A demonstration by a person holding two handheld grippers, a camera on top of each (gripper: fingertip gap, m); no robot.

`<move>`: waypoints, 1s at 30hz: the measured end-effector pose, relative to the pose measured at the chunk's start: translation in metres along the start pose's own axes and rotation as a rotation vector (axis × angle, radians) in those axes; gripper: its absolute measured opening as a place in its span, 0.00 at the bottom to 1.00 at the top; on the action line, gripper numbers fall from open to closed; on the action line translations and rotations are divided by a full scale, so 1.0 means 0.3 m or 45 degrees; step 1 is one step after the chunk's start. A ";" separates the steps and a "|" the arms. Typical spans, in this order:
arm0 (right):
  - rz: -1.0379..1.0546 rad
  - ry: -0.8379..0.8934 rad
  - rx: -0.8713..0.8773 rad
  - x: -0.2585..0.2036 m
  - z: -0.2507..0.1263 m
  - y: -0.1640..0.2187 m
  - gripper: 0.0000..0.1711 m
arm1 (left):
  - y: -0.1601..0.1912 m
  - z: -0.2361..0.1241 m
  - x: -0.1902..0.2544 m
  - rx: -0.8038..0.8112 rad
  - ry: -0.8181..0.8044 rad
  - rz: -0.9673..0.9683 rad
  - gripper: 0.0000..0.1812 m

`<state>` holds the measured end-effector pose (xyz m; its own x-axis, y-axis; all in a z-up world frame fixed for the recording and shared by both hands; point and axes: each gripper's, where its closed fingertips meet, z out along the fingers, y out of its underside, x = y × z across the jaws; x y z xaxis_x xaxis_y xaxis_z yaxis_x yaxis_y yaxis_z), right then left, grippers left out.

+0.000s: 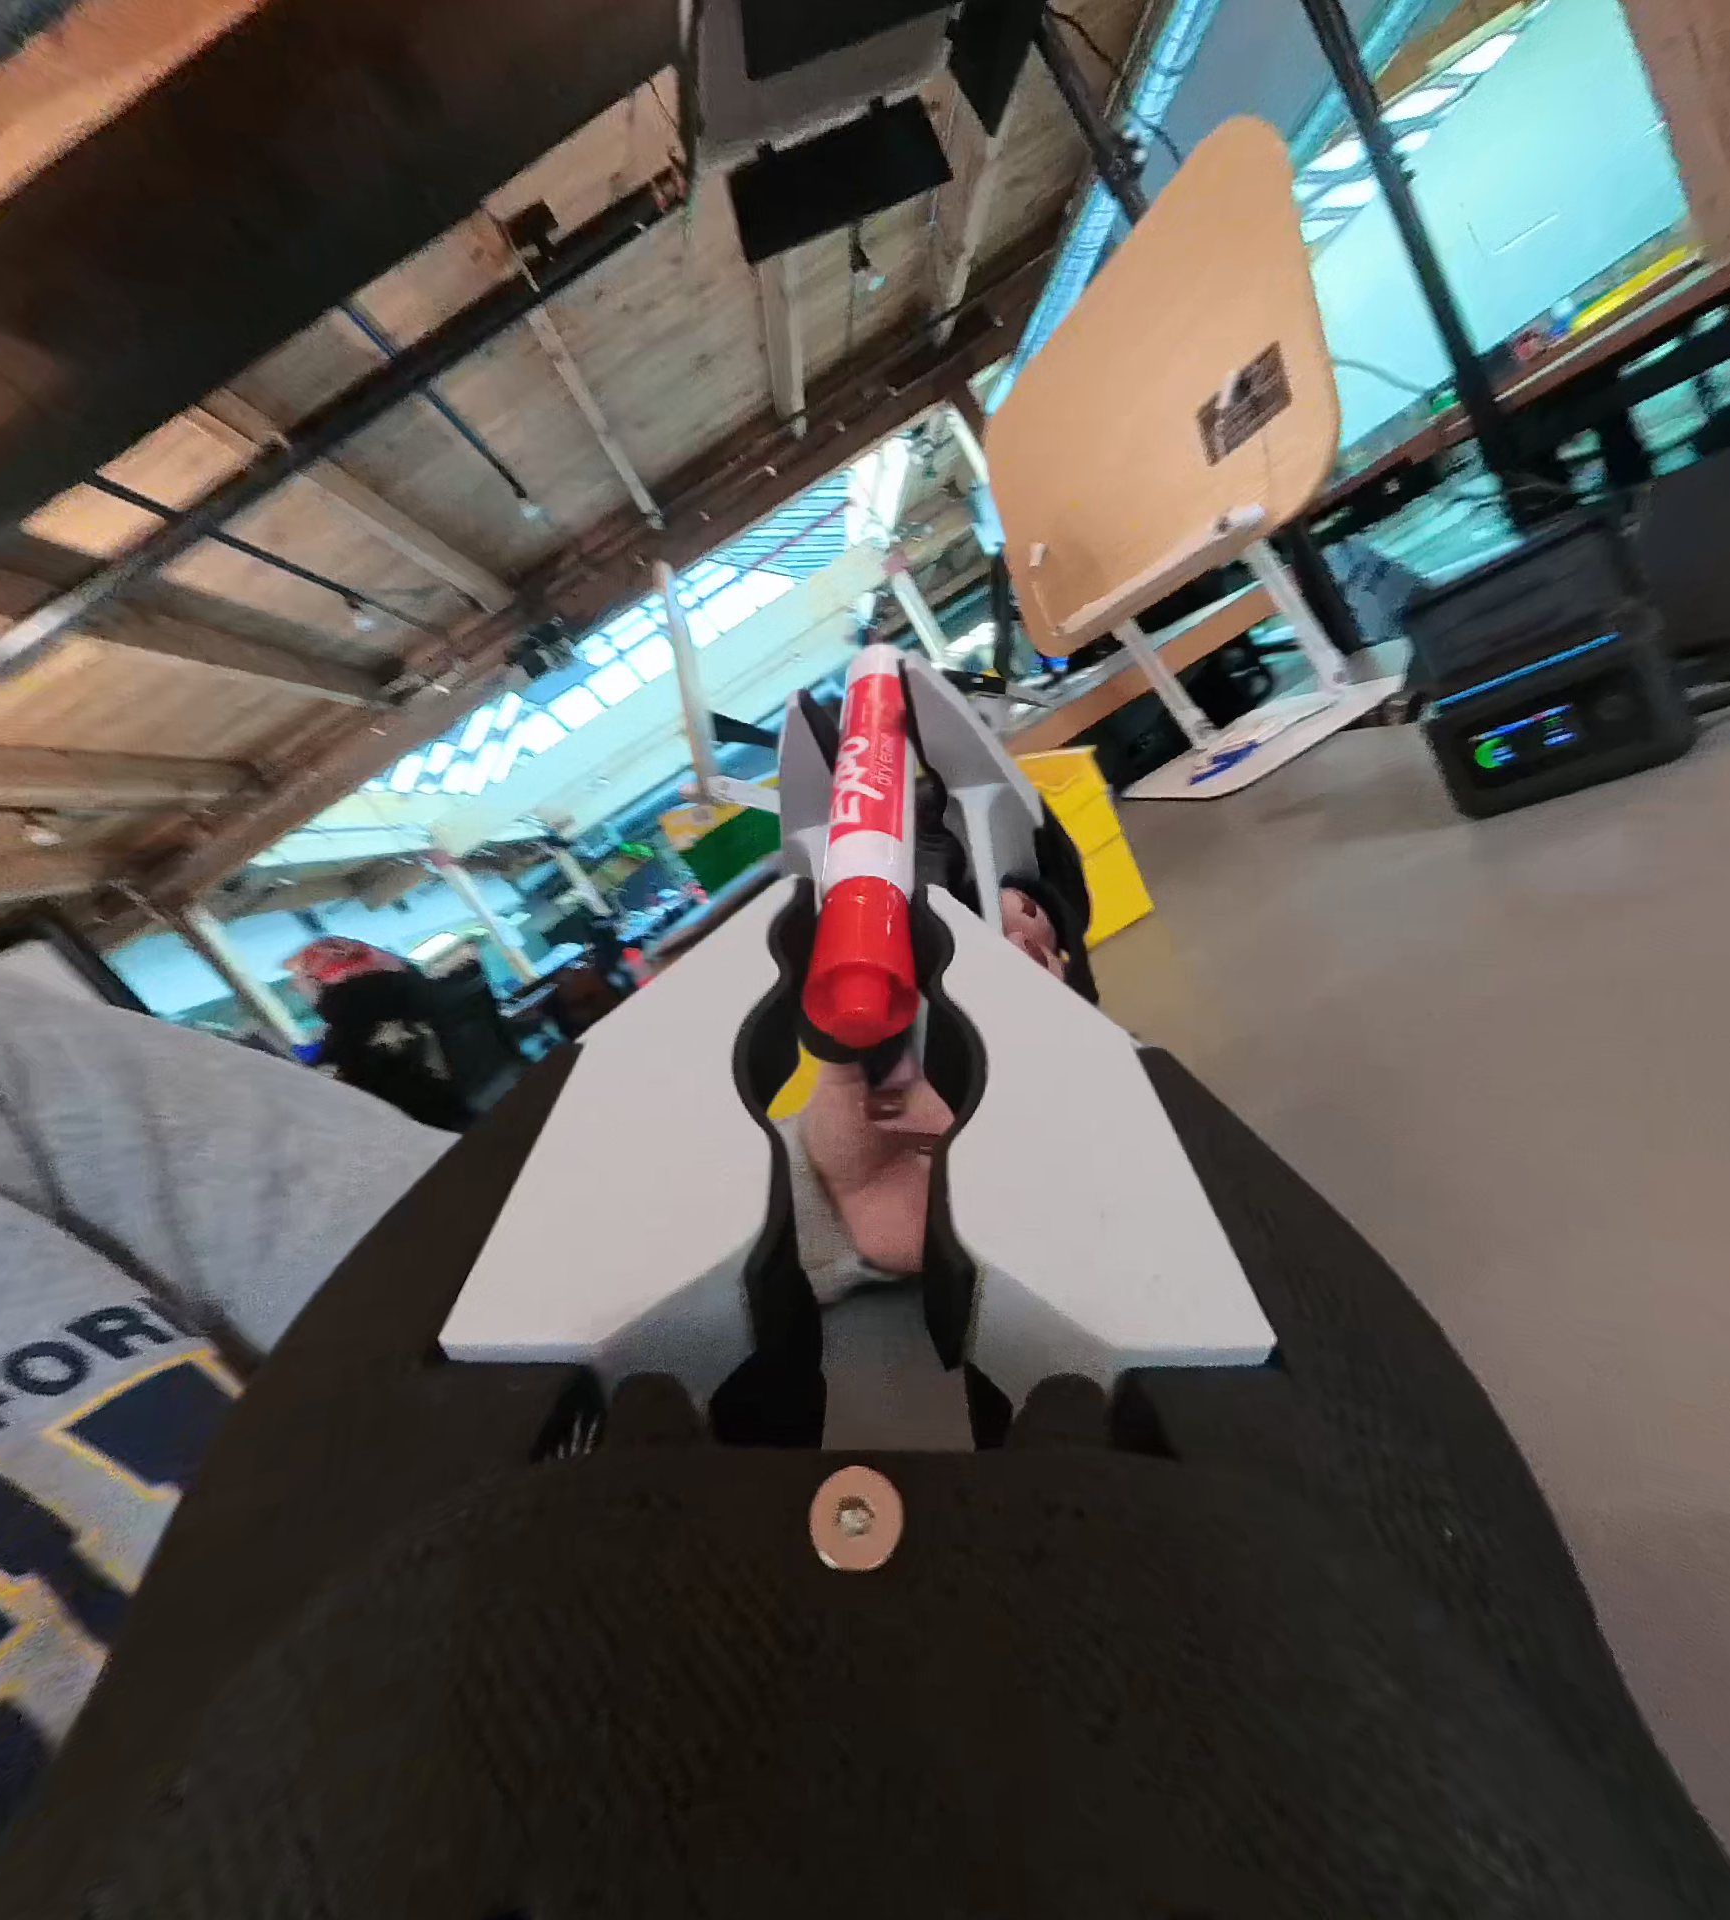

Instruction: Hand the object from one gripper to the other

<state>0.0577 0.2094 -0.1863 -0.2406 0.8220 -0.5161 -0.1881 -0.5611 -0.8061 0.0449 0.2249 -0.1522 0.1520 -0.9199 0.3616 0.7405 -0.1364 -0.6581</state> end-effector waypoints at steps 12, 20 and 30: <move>-0.899 0.434 -0.264 -0.225 -0.333 -0.261 0.10 | -0.098 -0.093 -0.087 0.051 -0.304 0.251 0.51; -0.783 1.075 -1.049 -0.019 -0.981 -0.420 0.10 | -0.041 -0.067 -0.101 -0.049 -0.287 0.230 0.45; -0.629 1.629 -1.828 0.127 -1.305 -0.421 0.10 | -0.040 -0.073 -0.103 -0.061 -0.292 0.229 0.41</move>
<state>0.4451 0.3496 -0.2176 0.4074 0.7991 0.4422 0.9131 -0.3651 -0.1815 0.0170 0.2469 -0.1698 0.4258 -0.8245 0.3727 0.6576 -0.0009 -0.7533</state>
